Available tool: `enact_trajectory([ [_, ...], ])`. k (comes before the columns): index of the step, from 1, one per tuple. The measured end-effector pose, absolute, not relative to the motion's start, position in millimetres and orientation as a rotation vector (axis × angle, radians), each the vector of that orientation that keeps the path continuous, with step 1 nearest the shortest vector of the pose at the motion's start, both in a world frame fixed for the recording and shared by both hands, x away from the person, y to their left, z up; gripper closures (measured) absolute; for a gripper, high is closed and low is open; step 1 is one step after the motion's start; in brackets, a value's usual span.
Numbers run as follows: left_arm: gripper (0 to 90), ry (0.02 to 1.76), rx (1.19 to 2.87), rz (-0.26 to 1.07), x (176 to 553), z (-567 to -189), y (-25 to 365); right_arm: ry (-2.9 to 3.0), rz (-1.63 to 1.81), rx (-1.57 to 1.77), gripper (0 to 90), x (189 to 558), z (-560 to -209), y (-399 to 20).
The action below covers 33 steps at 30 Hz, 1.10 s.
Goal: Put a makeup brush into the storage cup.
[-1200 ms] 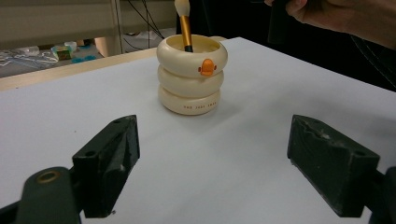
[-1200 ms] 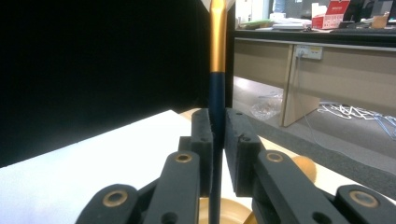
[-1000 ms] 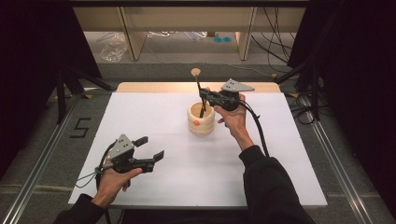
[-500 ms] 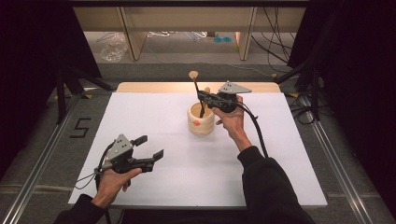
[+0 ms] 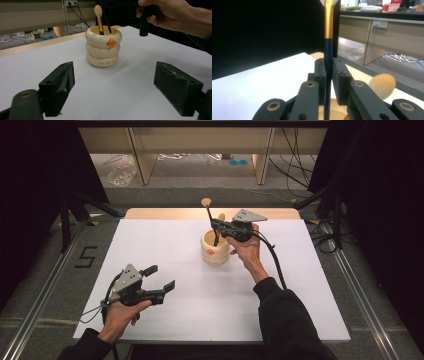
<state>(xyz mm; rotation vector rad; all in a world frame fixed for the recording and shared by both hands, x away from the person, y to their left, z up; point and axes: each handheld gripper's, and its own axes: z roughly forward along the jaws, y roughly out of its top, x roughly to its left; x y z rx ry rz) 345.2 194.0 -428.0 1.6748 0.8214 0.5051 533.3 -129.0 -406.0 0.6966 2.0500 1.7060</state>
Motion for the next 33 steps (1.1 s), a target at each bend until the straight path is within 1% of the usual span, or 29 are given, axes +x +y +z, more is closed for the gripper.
enact_trajectory([
  [18,16.9,0.824,1.679,0.505,345.0,-428.2,193.8,2.074,1.683,0.687,83.4,532.9,-417.9,-123.1],
  [23,16.9,0.823,1.677,0.503,345.2,-428.4,193.8,2.093,1.677,0.740,83.4,531.3,-423.8,-127.3],
  [33,16.9,0.826,1.679,0.502,345.1,-428.4,193.7,2.121,1.642,0.722,83.3,527.6,-423.2,-126.5],
])
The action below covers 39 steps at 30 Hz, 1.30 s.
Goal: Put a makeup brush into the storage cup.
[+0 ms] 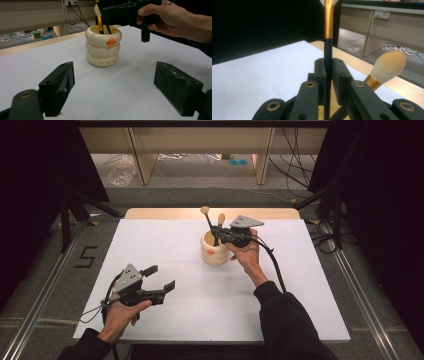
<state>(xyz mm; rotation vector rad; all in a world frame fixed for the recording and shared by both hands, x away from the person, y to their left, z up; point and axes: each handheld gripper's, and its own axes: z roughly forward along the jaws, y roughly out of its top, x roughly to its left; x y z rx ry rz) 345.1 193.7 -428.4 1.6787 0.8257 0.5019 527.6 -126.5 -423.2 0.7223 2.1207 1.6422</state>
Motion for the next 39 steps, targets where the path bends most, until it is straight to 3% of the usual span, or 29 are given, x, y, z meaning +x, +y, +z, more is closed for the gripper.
enact_trajectory([
  [8,16.9,0.828,1.677,0.500,345.6,-428.3,194.6,2.144,1.593,0.712,79.5,525.6,-422.2,-126.9],
  [15,16.9,0.843,1.668,0.492,345.1,-428.6,194.2,2.140,1.546,0.738,53.8,521.0,-416.1,-130.0],
  [21,16.9,0.829,1.674,0.500,345.9,-428.5,194.3,2.122,1.526,0.755,41.1,512.9,-408.9,-135.5],
  [29,16.9,0.826,1.677,0.503,346.4,-428.5,194.4,2.130,1.494,0.776,32.8,498.5,-406.9,-147.0],
  [39,16.9,0.832,1.662,0.492,346.2,-429.0,194.2,2.082,1.512,0.801,28.8,484.9,-394.6,-165.2],
])
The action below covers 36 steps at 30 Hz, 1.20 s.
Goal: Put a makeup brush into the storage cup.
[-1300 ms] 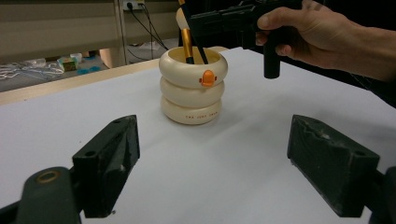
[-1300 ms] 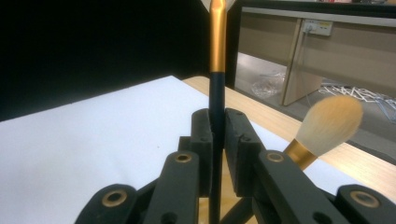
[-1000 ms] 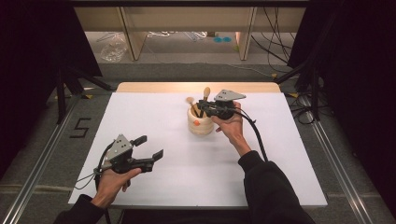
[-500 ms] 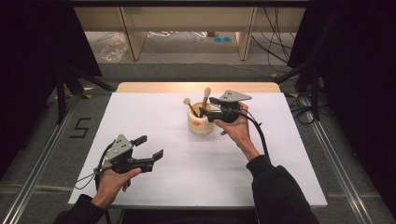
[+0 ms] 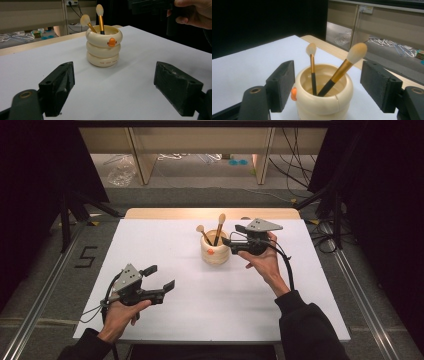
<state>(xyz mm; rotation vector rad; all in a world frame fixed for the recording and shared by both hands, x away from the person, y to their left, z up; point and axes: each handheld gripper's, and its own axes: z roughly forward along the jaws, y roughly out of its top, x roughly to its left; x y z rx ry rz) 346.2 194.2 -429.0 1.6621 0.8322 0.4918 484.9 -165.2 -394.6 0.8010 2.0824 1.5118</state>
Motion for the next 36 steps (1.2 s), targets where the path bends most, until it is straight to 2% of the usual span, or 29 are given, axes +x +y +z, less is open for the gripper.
enact_trajectory([
  [24,16.9,0.831,1.676,0.501,345.5,-428.2,194.2,2.023,1.586,0.858,18.8,439.3,-394.8,-194.5],
  [36,16.9,0.822,1.677,0.505,345.3,-428.0,194.2,2.035,1.599,0.916,18.0,411.4,-400.9,-208.8],
])
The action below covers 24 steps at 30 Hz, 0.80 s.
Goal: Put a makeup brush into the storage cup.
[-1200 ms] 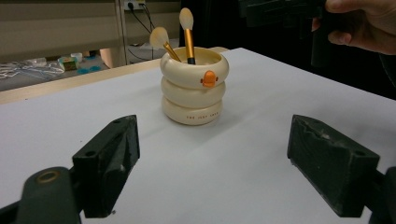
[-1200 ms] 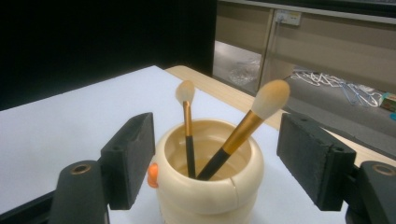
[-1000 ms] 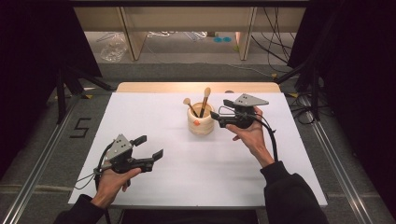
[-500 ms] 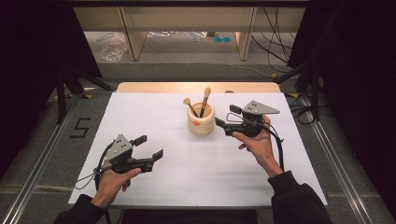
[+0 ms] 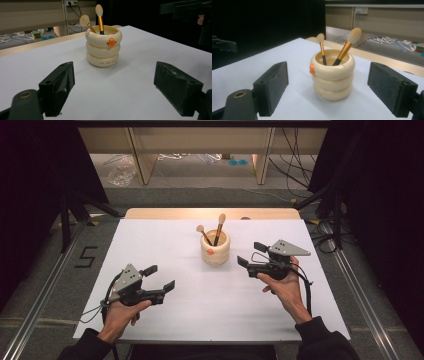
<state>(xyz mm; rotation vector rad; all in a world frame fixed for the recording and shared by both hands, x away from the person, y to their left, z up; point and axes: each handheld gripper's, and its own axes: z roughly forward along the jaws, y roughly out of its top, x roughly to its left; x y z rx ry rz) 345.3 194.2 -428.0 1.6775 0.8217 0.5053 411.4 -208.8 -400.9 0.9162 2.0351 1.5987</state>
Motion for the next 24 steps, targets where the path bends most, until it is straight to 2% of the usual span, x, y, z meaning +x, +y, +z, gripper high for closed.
enact_trajectory([
  [24,16.9,0.824,1.677,0.502,344.3,-428.0,193.4,2.049,1.598,0.867,17.3,371.2,-413.8,-215.2],
])
